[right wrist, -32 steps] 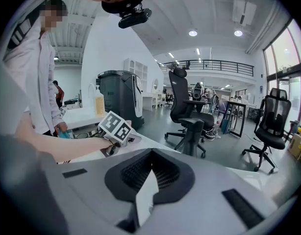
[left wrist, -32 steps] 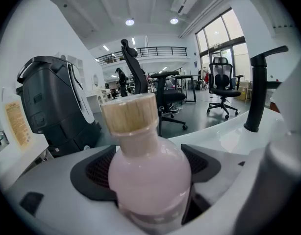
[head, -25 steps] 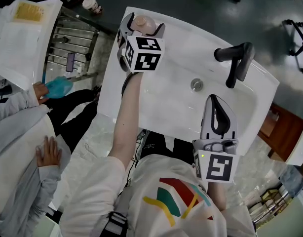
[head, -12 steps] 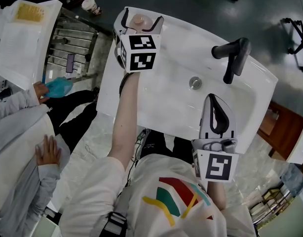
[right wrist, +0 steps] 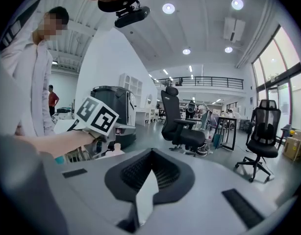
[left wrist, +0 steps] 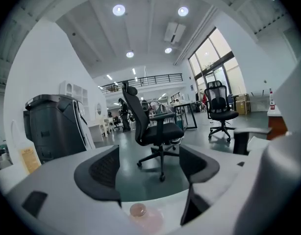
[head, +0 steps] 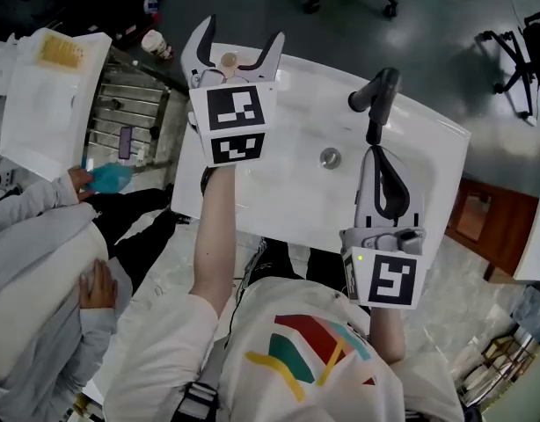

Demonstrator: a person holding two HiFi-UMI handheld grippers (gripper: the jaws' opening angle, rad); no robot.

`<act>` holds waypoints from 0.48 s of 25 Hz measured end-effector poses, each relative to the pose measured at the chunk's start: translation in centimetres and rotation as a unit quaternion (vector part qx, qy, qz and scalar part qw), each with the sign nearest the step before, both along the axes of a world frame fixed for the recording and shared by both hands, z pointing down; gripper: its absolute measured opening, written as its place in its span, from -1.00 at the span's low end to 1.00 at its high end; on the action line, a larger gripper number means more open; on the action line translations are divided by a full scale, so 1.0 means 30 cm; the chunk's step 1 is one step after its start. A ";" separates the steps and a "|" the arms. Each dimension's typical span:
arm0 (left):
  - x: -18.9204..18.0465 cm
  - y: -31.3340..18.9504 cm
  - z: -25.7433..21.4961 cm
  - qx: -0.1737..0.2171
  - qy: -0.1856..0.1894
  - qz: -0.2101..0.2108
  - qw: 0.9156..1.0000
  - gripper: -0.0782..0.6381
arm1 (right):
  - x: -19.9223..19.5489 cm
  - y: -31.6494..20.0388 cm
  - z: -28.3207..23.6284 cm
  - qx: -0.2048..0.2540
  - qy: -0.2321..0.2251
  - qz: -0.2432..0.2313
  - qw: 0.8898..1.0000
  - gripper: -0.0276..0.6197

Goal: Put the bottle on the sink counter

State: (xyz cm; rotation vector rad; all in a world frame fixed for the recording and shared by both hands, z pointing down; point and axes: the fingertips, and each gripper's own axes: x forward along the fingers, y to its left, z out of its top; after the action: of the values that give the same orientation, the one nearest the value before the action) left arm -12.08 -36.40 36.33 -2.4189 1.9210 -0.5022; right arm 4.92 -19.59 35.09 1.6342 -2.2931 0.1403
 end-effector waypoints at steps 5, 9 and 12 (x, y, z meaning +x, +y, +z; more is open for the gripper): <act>0.131 0.141 -0.220 0.058 0.011 0.039 0.997 -0.29 | 0.063 -0.033 -0.153 0.056 -0.006 0.028 0.998 -0.88; 0.244 0.272 -0.373 0.116 0.056 0.068 0.989 -0.72 | 0.132 -0.021 -0.239 0.088 -0.009 0.057 0.994 -0.88; 0.310 0.379 -0.441 0.125 0.108 0.083 0.983 -0.73 | 0.180 0.007 -0.280 0.101 -0.008 0.075 0.992 -0.88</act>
State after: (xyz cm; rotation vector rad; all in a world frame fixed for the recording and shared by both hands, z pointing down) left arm -2.77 -25.03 23.11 -2.5197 1.7048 0.0082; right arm 10.32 -19.37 26.70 1.9117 -2.2572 -0.0477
